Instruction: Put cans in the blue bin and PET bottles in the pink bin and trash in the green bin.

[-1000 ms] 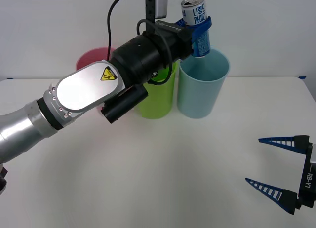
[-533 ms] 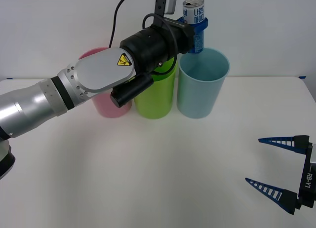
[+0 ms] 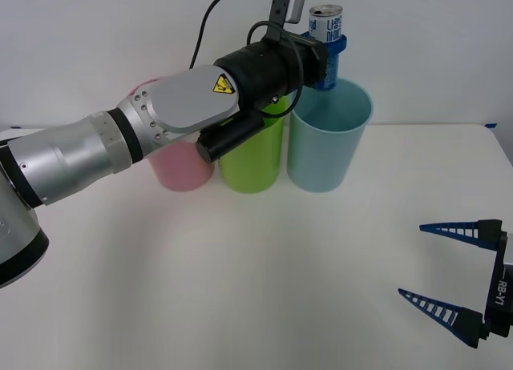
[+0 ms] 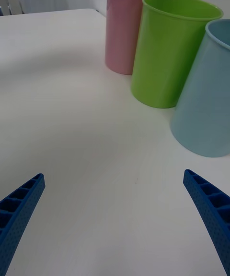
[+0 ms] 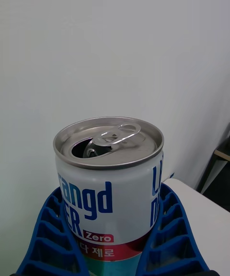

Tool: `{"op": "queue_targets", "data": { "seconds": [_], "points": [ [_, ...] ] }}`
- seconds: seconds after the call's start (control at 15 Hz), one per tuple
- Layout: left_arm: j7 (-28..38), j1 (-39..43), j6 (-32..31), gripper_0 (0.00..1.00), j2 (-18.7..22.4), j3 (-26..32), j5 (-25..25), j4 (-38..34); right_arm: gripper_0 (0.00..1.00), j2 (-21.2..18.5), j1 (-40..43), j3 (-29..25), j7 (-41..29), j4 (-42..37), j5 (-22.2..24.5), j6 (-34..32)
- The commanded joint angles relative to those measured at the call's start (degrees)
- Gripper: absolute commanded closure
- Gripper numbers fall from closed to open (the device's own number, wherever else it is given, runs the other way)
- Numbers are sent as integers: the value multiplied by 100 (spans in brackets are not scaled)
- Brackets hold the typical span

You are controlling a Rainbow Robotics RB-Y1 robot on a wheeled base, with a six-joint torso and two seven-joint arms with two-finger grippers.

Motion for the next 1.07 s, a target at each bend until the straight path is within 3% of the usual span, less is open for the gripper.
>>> {"op": "queue_targets", "data": {
  "seconds": [0.07, 0.8, 0.87, 0.93, 1.0, 1.07],
  "points": [
    [-41, -65, -158, 100, -159, 1, -10, 306, 0, 0, 0, 0, 0, 0, 0, 0],
    [47, -92, -316, 97, -220, -193, 43, 500, 0, 0, 0, 0, 0, 0, 0, 0],
    [65, -92, -316, 73, -220, -193, 69, 500, 0, 0, 0, 0, 0, 0, 0, 0],
    [82, -92, -307, 28, -229, -193, 87, 500, 0, 0, 0, 0, 0, 0, 0, 0],
    [100, -101, -316, 9, -229, -193, 87, 491, 0, 0, 0, 0, 0, 0, 0, 0],
    [126, -118, -316, 0, -238, -193, 122, 482, 0, 0, 0, 0, 0, 0, 0, 0]
  ]
}}
